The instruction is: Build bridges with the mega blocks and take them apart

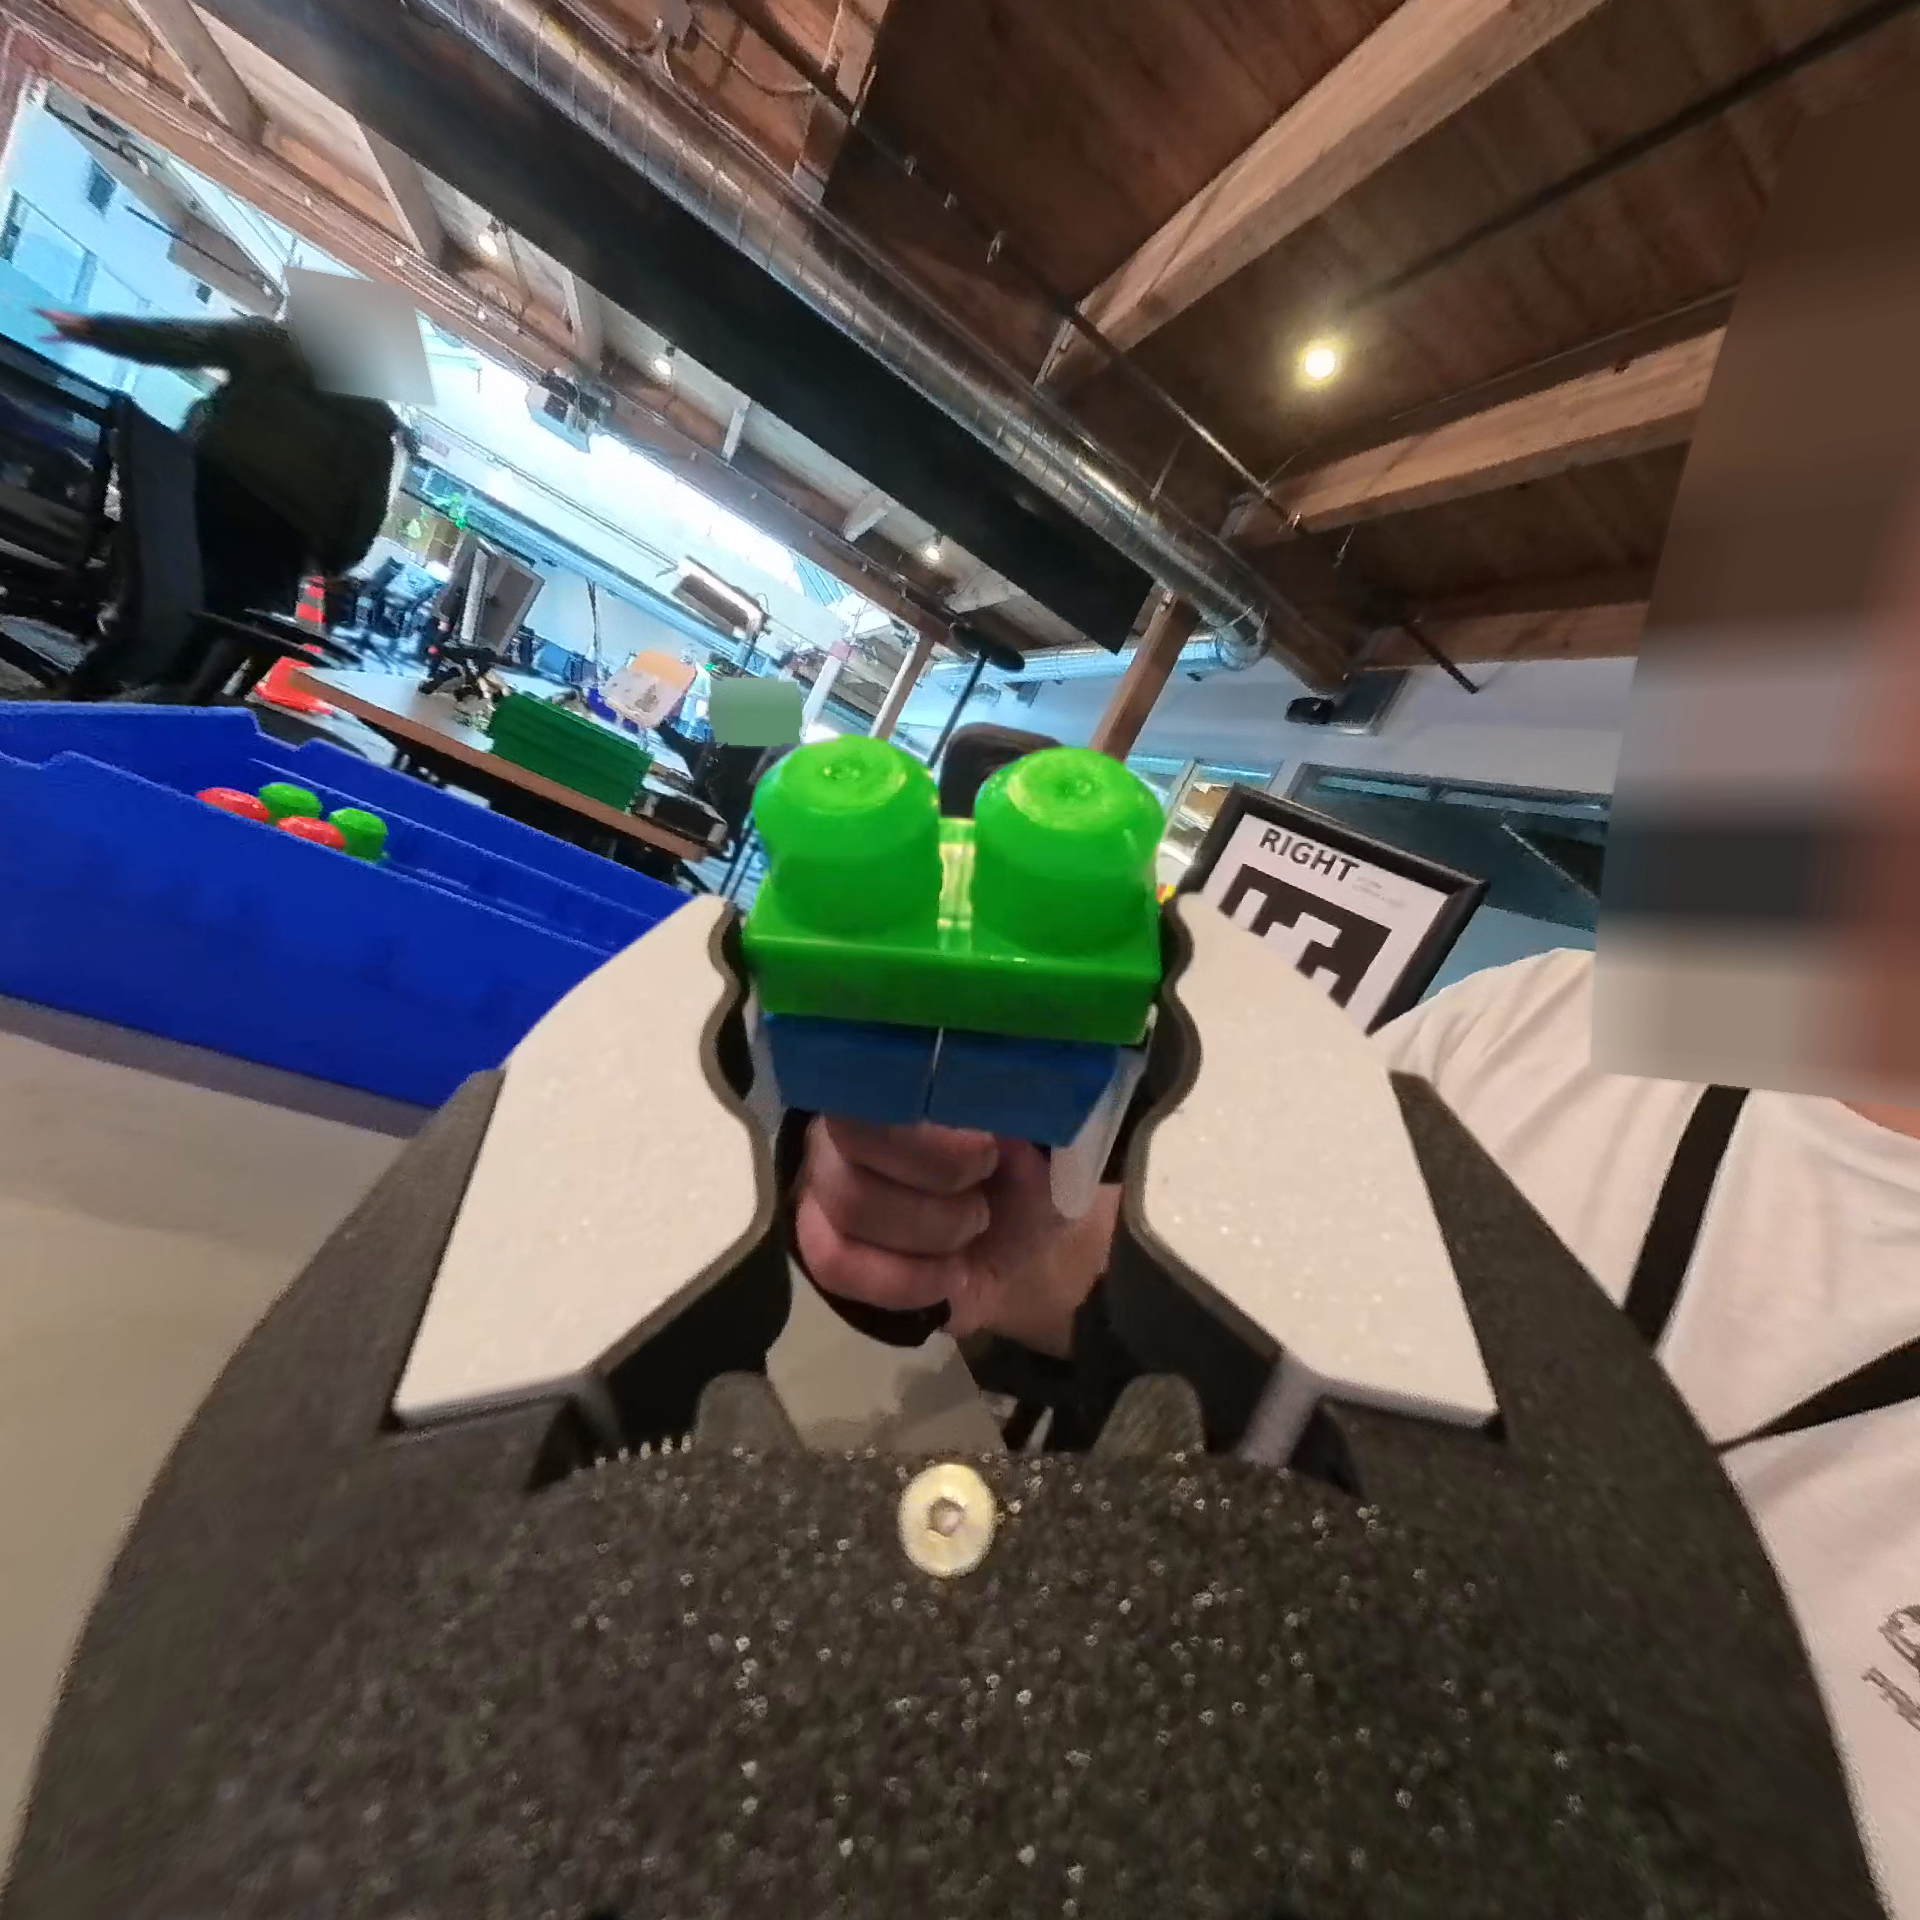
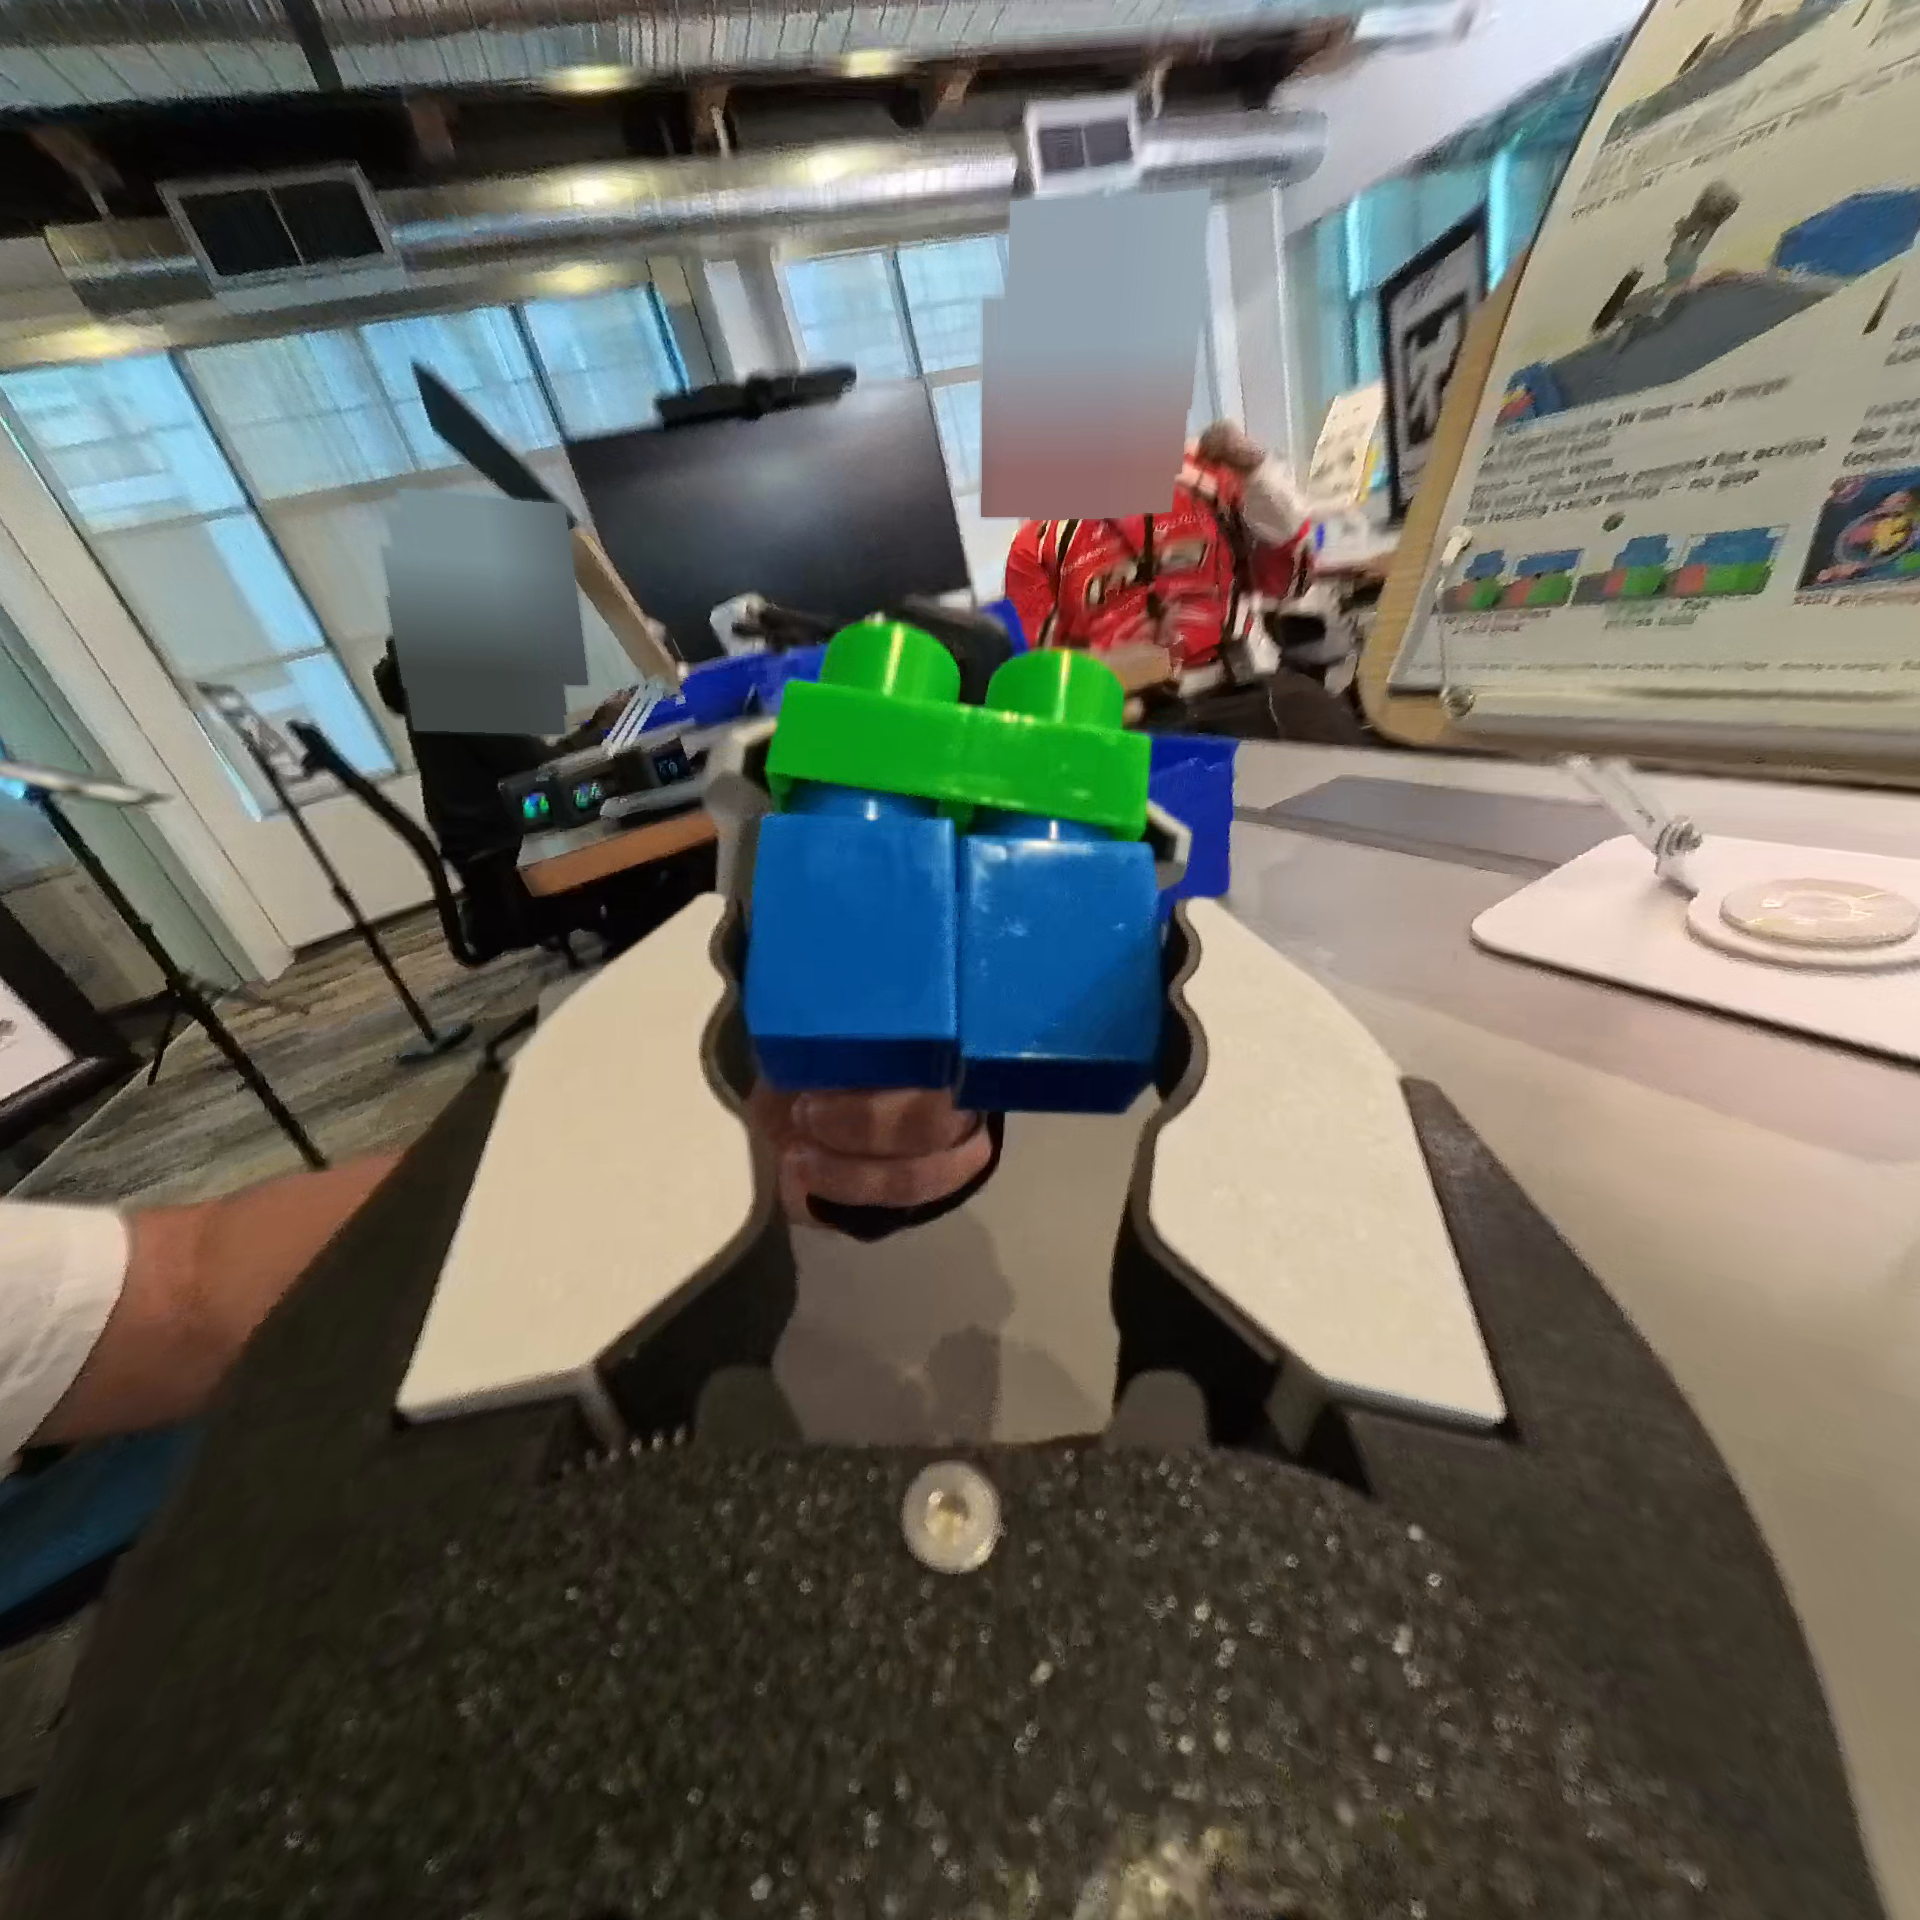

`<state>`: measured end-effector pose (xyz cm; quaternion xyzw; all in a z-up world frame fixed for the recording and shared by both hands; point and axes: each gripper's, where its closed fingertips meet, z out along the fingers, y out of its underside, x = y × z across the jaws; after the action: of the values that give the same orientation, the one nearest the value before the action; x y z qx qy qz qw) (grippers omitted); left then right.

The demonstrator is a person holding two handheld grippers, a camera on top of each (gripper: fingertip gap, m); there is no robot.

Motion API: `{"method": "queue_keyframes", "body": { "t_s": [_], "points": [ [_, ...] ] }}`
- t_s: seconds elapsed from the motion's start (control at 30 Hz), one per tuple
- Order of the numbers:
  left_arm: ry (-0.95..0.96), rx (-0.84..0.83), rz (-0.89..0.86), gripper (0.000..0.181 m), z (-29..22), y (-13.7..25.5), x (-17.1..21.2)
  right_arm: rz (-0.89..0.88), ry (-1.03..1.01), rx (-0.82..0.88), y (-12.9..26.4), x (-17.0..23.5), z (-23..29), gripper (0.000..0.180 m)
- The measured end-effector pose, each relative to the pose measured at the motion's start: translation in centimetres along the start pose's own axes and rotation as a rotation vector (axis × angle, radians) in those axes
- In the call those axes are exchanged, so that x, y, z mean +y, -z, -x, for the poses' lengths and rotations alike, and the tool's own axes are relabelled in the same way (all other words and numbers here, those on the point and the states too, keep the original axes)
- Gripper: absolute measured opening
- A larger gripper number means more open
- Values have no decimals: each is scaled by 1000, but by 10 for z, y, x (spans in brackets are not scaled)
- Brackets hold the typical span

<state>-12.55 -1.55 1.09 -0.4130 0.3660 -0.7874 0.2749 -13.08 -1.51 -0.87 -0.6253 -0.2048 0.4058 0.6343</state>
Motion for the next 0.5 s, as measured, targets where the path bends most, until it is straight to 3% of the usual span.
{"method": "queue_keyframes", "body": {
  "t_s": [0.5],
  "points": [
    [53, -58, -51, 75, 18, 3, 8, 27, -94, -9, 2, 14, -13, 75]
  ]
}}
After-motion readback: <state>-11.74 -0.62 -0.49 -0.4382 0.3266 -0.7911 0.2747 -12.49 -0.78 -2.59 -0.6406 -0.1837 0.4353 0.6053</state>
